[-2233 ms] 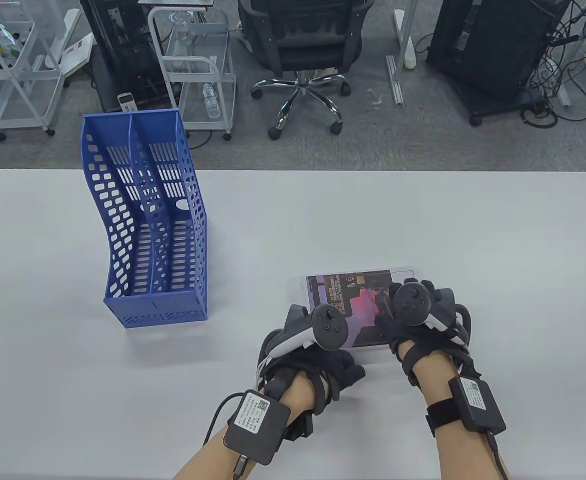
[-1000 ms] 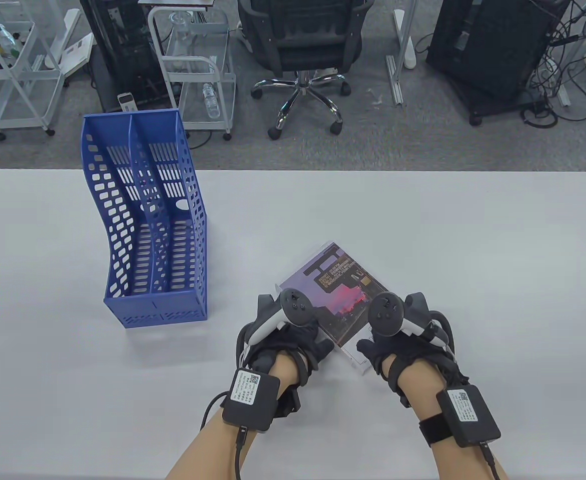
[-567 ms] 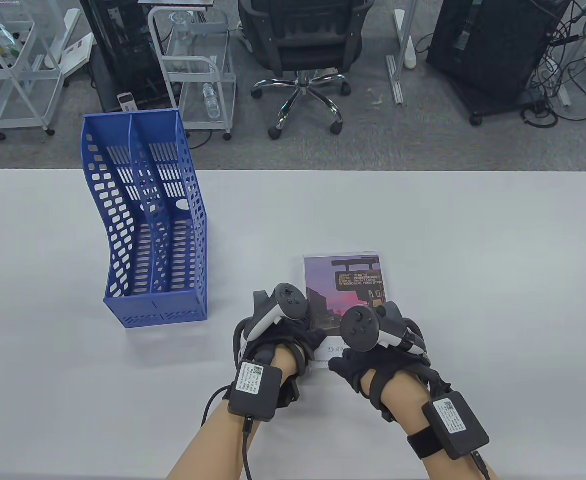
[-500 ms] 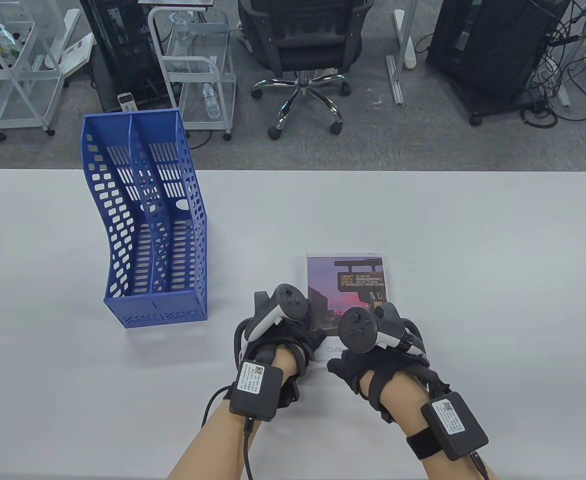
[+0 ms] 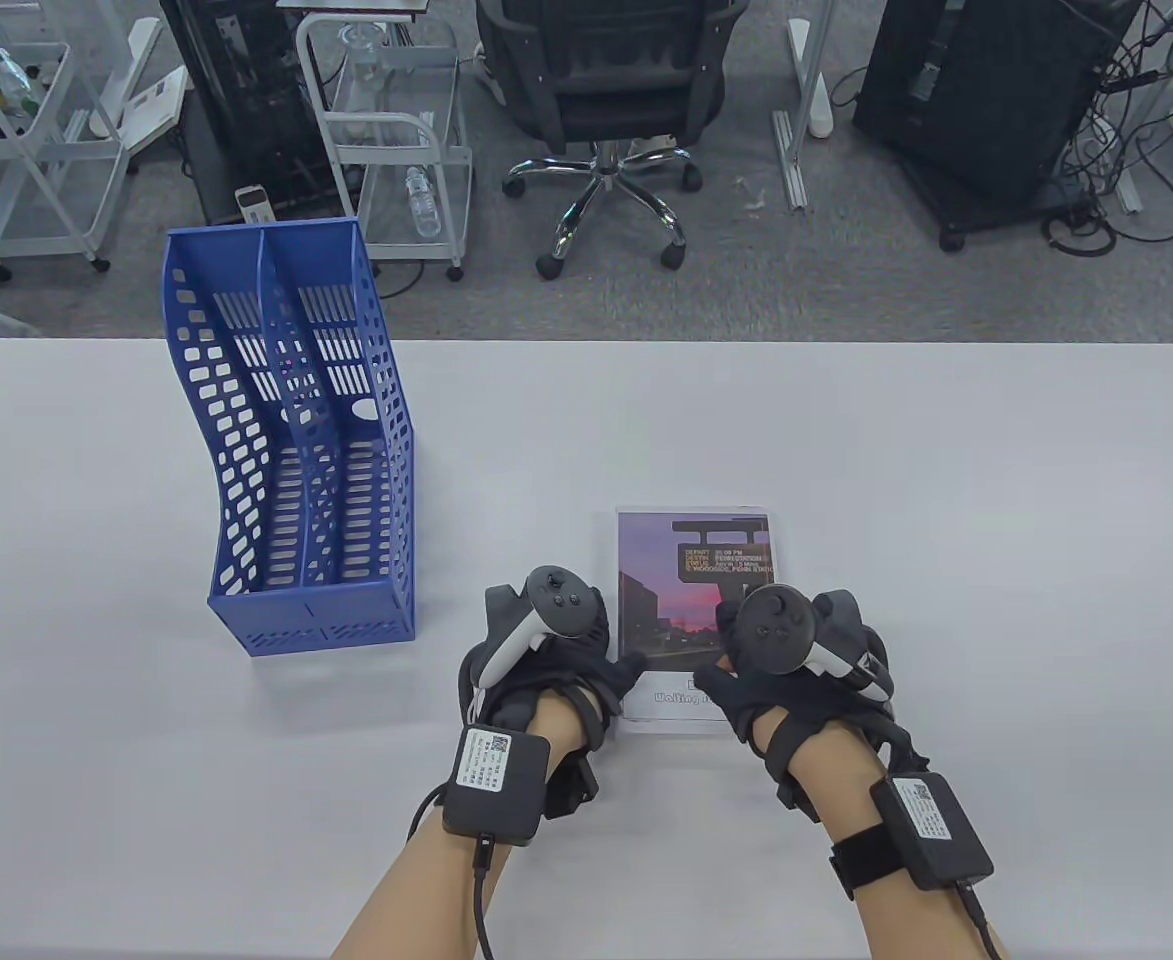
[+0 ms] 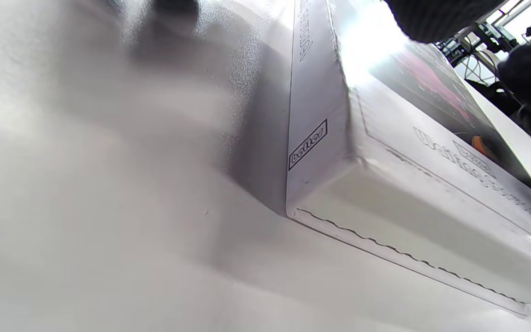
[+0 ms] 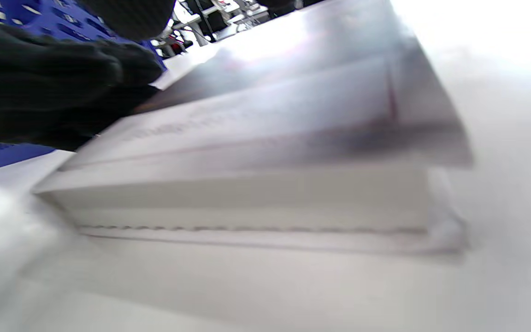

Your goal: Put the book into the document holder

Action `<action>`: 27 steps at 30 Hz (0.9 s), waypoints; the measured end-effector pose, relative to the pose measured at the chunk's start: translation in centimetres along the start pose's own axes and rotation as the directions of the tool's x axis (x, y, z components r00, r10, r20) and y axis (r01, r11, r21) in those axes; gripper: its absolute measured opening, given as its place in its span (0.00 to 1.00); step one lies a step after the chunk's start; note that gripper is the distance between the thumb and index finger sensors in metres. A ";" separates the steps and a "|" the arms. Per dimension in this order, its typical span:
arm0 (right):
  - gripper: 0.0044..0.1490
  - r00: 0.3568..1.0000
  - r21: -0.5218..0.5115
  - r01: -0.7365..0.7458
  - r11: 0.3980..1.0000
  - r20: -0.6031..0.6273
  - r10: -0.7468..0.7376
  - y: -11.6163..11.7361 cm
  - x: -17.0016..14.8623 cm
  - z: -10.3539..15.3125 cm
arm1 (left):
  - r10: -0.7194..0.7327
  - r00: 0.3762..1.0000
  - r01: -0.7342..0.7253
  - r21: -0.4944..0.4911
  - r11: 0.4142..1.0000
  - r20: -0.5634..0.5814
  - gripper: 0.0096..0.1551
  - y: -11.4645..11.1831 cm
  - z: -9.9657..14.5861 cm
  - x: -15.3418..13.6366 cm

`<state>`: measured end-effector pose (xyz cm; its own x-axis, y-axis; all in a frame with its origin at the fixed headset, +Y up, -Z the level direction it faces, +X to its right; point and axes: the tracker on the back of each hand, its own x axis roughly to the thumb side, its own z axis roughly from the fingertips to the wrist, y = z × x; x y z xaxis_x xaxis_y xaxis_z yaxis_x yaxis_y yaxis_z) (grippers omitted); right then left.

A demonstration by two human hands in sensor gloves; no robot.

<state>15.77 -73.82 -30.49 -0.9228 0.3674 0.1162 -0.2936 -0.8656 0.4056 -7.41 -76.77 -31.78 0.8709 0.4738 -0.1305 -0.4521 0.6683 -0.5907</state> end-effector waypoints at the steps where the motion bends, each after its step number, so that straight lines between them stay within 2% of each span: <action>1: 0.51 1.000 0.013 0.018 1.000 -0.018 -0.018 0.2 -0.4 -0.2 | 0.005 1.000 -0.005 -0.005 1.000 -0.001 0.52 -0.1 0.0 0.0; 4: 0.52 0.996 0.082 0.088 0.993 -0.041 -0.085 0.9 -1.0 -0.6 | 0.026 1.000 -0.026 -0.041 0.999 0.012 0.51 -0.6 0.0 0.2; 6: 0.52 0.993 0.068 0.116 0.991 -0.042 -0.114 0.9 -0.9 -0.6 | 0.052 0.998 -0.050 -0.062 0.997 0.032 0.52 -0.8 0.0 0.5; 11: 0.52 0.997 0.077 0.078 0.994 -0.028 -0.076 1.1 -0.4 -0.7 | 0.107 0.993 -0.103 -0.077 0.992 0.049 0.53 -0.9 0.0 0.7; 17: 0.52 0.989 0.082 0.145 0.986 -0.024 -0.143 1.0 -0.6 -0.8 | 0.230 0.969 -0.221 -0.096 0.970 0.093 0.53 -0.5 0.7 0.8; 24: 0.50 0.972 0.053 0.236 0.970 -0.024 -0.235 0.3 -1.3 -0.7 | 0.312 0.937 -0.316 -0.005 0.949 0.158 0.52 0.9 2.9 1.8; 27: 0.48 0.968 0.015 0.251 0.968 -0.023 -0.251 -0.4 -1.7 -0.5 | 0.280 0.938 -0.293 0.036 0.955 0.205 0.52 1.2 3.9 2.7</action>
<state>17.32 -74.32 -31.30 -0.8253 0.5646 -0.0105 -0.5120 -0.7402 0.4358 -6.33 -72.42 -29.79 0.6507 0.7492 -0.1241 -0.6940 0.5203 -0.4977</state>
